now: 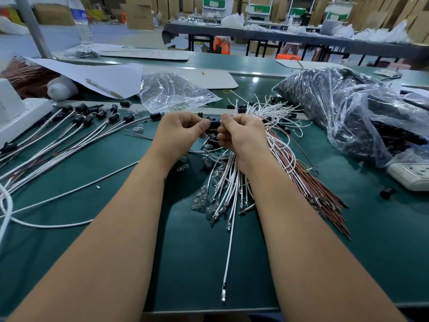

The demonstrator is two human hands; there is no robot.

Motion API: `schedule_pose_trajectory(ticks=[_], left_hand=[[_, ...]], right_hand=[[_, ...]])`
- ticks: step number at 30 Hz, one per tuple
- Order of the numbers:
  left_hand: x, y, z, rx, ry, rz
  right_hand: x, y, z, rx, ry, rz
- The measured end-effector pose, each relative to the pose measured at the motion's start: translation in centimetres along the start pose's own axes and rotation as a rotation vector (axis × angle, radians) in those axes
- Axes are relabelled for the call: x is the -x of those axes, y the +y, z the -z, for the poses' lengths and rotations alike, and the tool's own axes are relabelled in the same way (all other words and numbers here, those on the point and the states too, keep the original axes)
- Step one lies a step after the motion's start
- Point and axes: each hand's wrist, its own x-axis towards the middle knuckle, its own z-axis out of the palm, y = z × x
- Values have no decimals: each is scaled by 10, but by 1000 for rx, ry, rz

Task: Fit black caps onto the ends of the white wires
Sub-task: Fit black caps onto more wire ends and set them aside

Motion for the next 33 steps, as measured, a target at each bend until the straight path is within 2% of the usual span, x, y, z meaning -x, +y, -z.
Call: schedule_pose_trajectory(ticks=[11, 22, 26, 30, 33], left_hand=[[2, 0, -4, 142, 15, 21], [5, 5, -6, 202, 4, 38], [2, 6, -8, 235, 49, 38], [1, 5, -5, 271, 79, 46], [1, 3, -4, 248, 64, 40]], right_hand=[[6, 0, 2, -95, -76, 16], [6, 1, 1, 4, -92, 100], [6, -3, -3, -124, -83, 99], [6, -8, -9, -315, -95, 9], [7, -7, -9, -283, -106, 7]])
